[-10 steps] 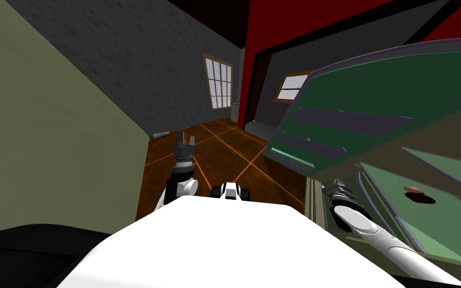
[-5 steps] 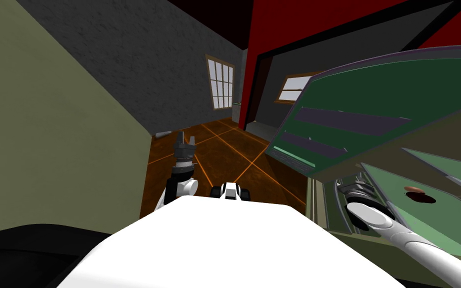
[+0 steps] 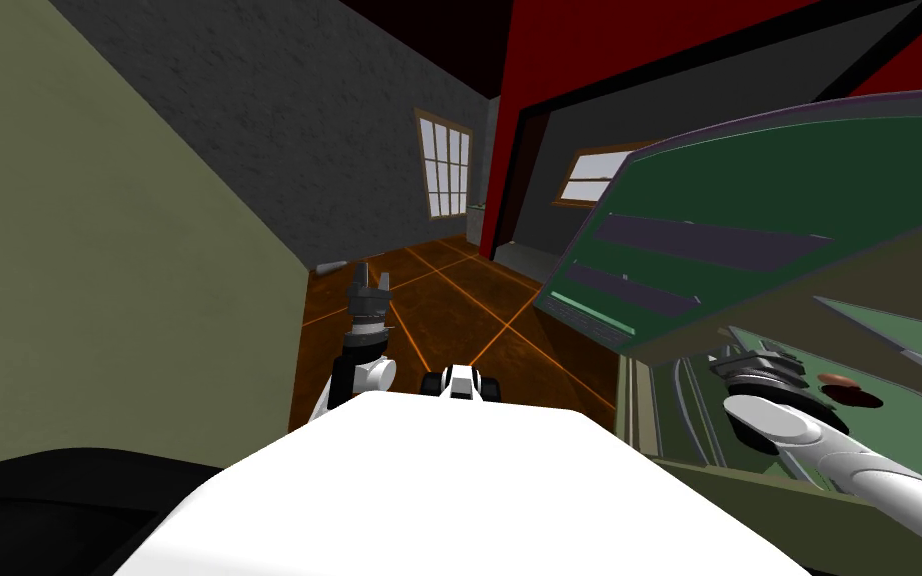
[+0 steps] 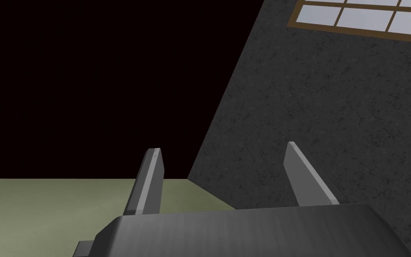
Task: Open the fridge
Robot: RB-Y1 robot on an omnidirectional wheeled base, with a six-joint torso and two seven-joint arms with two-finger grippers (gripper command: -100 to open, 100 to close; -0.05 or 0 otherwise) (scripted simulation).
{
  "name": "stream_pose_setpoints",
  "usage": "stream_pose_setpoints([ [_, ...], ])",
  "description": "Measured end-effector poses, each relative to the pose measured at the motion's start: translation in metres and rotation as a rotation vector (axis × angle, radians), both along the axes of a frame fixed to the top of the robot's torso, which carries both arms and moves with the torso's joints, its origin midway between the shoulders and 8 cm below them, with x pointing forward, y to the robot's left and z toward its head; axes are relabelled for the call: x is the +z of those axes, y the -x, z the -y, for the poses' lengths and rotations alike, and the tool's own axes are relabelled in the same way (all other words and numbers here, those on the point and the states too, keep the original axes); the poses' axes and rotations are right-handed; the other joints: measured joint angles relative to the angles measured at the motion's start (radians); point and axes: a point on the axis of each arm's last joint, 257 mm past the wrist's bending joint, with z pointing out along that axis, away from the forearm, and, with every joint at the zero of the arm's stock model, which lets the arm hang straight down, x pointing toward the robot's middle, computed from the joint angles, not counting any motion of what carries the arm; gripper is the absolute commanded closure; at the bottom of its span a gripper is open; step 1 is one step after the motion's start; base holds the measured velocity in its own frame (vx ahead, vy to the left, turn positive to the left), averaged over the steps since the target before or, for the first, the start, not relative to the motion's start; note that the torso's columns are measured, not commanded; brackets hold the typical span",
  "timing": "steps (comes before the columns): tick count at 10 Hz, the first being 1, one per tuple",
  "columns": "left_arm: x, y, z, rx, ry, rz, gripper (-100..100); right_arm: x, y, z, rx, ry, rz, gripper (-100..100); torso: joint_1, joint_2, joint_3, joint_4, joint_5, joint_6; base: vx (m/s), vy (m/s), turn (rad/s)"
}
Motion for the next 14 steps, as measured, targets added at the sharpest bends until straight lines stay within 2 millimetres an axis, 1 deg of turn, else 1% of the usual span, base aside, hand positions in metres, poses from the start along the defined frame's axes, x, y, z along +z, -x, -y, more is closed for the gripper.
stream_pose_setpoints([
  [2,0.000,0.000,0.000,0.000,0.000,0.000,0,0.004,0.009,0.012,-0.027,0.020,-0.009,-100,0.004,0.001,0.001,0.000,0.001,0.000,0.003,-0.010,-0.001],
  [3,0.000,0.000,0.000,0.000,0.000,0.000,0,0.003,0.010,0.013,-0.029,0.019,-0.008,-100,0.006,0.002,0.001,0.001,0.002,0.000,-0.001,0.019,-0.038],
  [6,0.000,0.000,0.000,0.000,0.000,0.000,0,0.030,0.002,0.021,-0.021,0.017,-0.005,-100,0.006,0.002,0.001,0.001,0.003,0.000,-0.001,0.037,-0.031],
  [8,0.000,0.000,0.000,0.000,0.000,0.000,0,0.052,-0.004,0.028,-0.014,0.022,-0.008,-100,0.005,0.002,0.001,0.001,0.002,0.000,-0.001,0.031,-0.024],
  [9,0.000,0.000,0.000,0.000,0.000,0.000,0,0.053,-0.004,0.028,-0.014,0.018,-0.008,0,0.003,0.001,0.001,0.000,0.001,0.000,0.000,0.005,0.001],
  [14,0.000,0.000,0.000,0.000,0.000,0.000,0,0.053,-0.004,0.028,-0.014,0.019,-0.008,0,0.005,0.002,0.001,0.001,0.002,0.000,0.000,0.000,0.000],
])
